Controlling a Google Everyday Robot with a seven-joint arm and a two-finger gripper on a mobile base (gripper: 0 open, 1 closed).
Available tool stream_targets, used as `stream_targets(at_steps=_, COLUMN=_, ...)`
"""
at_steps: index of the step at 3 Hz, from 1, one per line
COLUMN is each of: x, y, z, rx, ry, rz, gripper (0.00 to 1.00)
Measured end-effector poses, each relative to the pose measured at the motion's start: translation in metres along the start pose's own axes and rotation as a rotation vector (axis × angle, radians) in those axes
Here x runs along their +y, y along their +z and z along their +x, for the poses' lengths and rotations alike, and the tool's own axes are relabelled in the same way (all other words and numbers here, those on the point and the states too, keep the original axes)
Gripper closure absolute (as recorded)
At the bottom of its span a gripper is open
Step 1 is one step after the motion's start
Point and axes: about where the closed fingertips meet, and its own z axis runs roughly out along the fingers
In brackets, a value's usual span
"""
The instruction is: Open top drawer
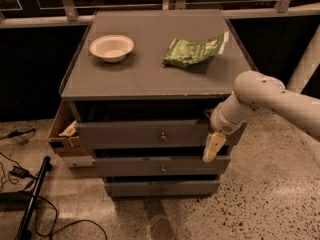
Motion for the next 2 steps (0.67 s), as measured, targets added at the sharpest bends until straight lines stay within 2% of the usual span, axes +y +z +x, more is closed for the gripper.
stream_targets(at_steps=2, x=0.016, y=-0.016, z=0.012, rx=0.025, ry=0.05, rz=-0.106, gripper=0.0)
